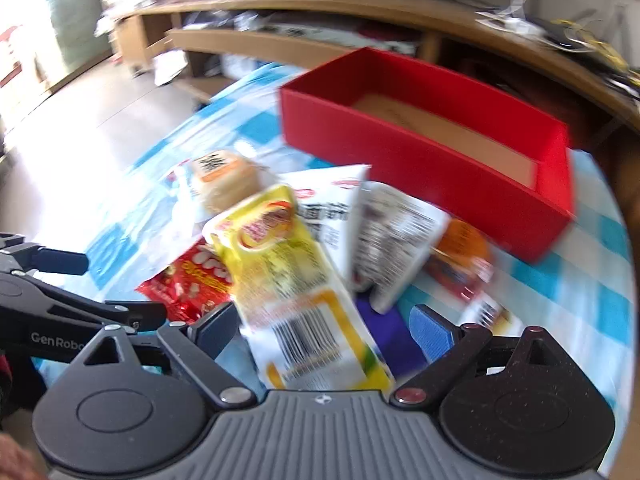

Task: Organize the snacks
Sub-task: 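Grasp the red Trolli bag with the left tool while the right tool grasps the yellow pouch, then lift both held bags and carry them over the red box, then lower both bags into the red box and open both tools, then grasp the white spicy strip bag with the left tool while the right tool grasps the Kapron wafer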

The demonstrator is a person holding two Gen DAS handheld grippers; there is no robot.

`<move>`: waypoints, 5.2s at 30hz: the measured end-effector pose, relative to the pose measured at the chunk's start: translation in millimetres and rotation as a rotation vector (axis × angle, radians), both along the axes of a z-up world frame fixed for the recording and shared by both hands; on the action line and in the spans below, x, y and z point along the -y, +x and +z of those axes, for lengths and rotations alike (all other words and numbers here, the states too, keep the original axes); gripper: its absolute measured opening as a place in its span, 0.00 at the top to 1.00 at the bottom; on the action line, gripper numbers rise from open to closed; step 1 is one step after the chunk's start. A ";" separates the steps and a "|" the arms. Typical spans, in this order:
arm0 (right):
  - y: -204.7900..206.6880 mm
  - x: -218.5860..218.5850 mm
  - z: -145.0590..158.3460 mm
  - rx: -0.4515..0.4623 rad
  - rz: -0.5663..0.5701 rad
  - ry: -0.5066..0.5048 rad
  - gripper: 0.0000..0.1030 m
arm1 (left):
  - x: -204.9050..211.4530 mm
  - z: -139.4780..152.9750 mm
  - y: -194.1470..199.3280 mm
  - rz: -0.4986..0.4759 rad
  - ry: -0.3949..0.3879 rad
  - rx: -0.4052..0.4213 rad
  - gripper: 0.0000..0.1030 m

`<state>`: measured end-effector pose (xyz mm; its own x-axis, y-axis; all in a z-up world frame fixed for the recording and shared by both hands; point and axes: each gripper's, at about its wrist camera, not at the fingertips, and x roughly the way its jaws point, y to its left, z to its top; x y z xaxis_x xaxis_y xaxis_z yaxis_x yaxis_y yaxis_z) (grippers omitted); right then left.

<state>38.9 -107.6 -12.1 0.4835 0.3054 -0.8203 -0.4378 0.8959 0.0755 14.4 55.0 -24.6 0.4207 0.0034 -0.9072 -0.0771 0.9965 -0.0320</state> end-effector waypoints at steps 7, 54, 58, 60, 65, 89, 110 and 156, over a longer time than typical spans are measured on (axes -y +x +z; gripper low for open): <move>17.7 -14.6 -20.8 -0.135 0.060 0.029 0.00 | -13.4 -5.8 -0.5 0.020 0.005 -0.028 0.05; -55.3 48.2 -15.2 -0.222 -0.050 -0.021 0.29 | 49.6 -29.9 -3.7 -0.324 0.099 -0.036 0.05; -47.8 36.7 -20.4 -0.198 -0.030 -0.035 0.15 | 51.7 -34.5 5.2 -0.314 0.100 -0.029 0.00; -48.4 24.9 -23.7 -0.178 -0.012 -0.073 0.08 | 50.7 -34.6 4.6 -0.313 0.097 -0.029 0.00; -50.4 17.9 -23.1 -0.136 -0.016 -0.112 0.15 | 52.1 -31.3 -5.1 -0.324 0.087 -0.006 0.11; -43.4 57.5 31.0 -0.058 -0.183 0.032 0.30 | 57.6 26.8 -1.3 -0.307 -0.059 0.120 0.43; 112.9 100.9 67.0 0.029 -0.359 0.079 0.30 | 113.7 52.9 151.8 -0.323 -0.089 0.212 0.43; 169.9 89.2 41.4 0.043 -0.376 0.078 0.35 | 101.1 27.0 194.0 -0.249 -0.018 0.167 0.17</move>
<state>208.8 -196.8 29.3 0.6072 0.1607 -0.7782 -0.0842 0.9868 0.1381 208.4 -46.2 2.4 0.5497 -0.1335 -0.8247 0.1772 0.9833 -0.0411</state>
